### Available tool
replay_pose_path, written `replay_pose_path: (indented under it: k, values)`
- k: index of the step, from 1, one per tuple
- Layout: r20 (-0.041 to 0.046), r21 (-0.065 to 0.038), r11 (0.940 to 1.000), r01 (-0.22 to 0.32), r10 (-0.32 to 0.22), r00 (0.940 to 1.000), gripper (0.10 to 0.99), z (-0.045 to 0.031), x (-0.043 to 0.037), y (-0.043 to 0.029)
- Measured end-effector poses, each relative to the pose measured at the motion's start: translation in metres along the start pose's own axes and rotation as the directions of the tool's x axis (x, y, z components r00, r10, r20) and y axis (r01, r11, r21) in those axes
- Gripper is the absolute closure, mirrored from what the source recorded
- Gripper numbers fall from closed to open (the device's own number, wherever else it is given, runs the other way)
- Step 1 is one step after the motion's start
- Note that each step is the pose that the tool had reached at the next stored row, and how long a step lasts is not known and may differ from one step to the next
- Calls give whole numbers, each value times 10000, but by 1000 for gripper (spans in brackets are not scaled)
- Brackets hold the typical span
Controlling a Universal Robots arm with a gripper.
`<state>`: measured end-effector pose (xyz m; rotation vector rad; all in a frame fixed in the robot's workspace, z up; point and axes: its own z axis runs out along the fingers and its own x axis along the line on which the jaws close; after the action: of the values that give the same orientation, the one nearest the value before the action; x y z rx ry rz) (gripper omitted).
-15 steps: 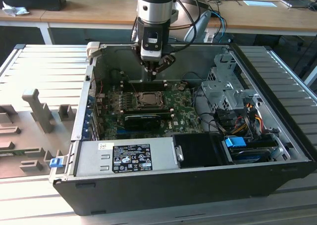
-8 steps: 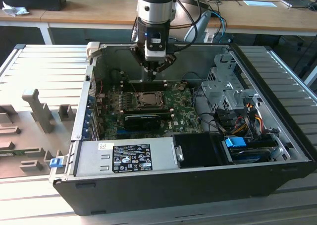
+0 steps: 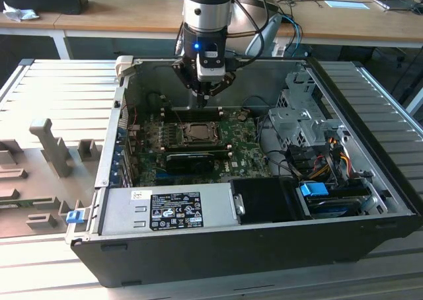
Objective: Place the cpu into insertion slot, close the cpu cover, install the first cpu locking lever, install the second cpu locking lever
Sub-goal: 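Install the first cpu locking lever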
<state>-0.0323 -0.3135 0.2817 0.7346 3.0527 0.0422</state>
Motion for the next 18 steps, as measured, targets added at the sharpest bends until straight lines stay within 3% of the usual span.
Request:
replay_pose_path:
  k: [8,12,14,18]
  values:
    - [-27,4,9947,1023,-1023,9947,980,0,0,0]
    - [-52,4,9793,2023,-2023,9793,980,5,0,0]
    - [-72,3,9613,2755,-2755,9613,980,8,0,0]
    - [-91,0,9398,3416,-3416,9398,980,9,0,-1]
